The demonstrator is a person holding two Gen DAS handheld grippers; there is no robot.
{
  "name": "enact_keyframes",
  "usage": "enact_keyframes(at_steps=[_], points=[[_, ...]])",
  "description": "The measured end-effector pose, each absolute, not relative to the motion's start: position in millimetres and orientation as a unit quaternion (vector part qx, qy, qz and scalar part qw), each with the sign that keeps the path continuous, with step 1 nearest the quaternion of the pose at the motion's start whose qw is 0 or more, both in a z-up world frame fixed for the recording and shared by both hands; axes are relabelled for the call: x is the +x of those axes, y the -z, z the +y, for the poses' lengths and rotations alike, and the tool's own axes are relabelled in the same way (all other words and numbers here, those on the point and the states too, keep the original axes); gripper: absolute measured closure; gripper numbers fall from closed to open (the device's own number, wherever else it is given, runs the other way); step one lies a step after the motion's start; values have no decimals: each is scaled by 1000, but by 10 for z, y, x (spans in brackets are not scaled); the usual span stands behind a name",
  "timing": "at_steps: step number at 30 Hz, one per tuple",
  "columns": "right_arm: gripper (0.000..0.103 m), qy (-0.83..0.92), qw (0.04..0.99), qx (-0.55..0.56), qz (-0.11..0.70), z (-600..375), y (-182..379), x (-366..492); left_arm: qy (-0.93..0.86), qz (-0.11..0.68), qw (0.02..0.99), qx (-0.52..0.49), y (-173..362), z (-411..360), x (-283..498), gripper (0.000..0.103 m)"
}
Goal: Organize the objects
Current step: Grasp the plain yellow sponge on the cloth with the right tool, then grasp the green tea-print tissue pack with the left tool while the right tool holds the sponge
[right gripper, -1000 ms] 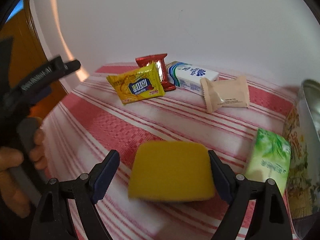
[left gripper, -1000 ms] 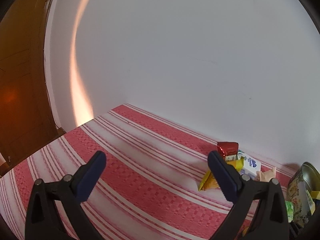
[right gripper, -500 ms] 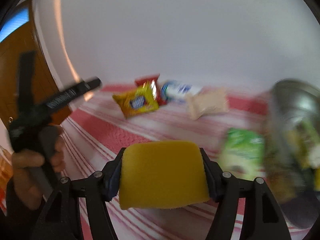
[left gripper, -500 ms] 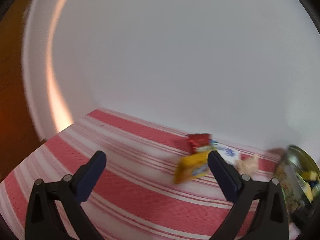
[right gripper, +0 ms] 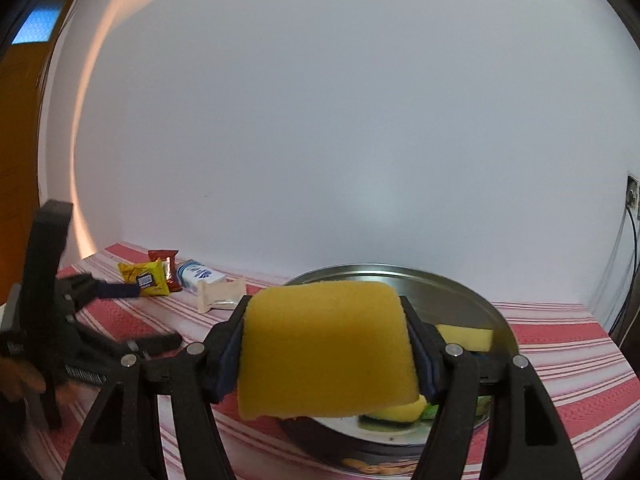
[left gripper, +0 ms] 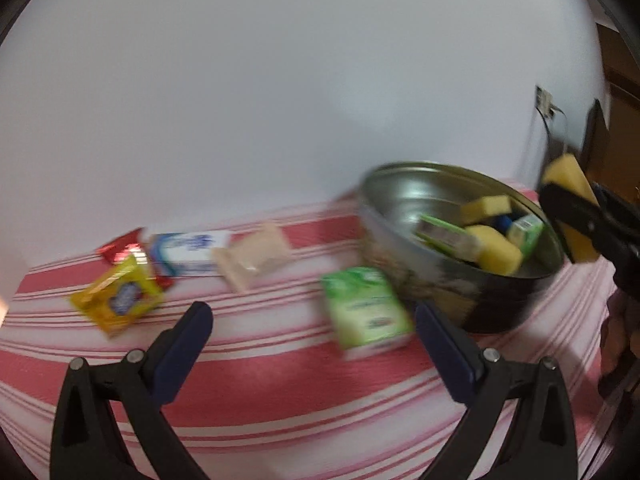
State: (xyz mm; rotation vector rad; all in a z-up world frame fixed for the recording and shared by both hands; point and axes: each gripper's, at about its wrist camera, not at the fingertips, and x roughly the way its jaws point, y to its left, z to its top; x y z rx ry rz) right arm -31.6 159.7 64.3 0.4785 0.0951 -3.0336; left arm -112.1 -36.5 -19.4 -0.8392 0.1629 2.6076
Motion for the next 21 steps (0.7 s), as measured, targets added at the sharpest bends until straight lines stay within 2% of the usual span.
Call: enact_keyframes(at_steps=[11,16,19,21], points=[[33,985,55,163,12,1662,-680,-224,-908,71,120,-396,556,159,-1572,11],[33,985,58,163,6,1675,-698,-219,-890,58,100,-440,694,160,-1745,22],[33,984,60,168,-1,1688,-681,-243,-895,36,92,-435,677,73,-1741,47],[33,984,57,171,-4,1696,-649,-269,-896,22,91,-433,671,10,-1734,51]])
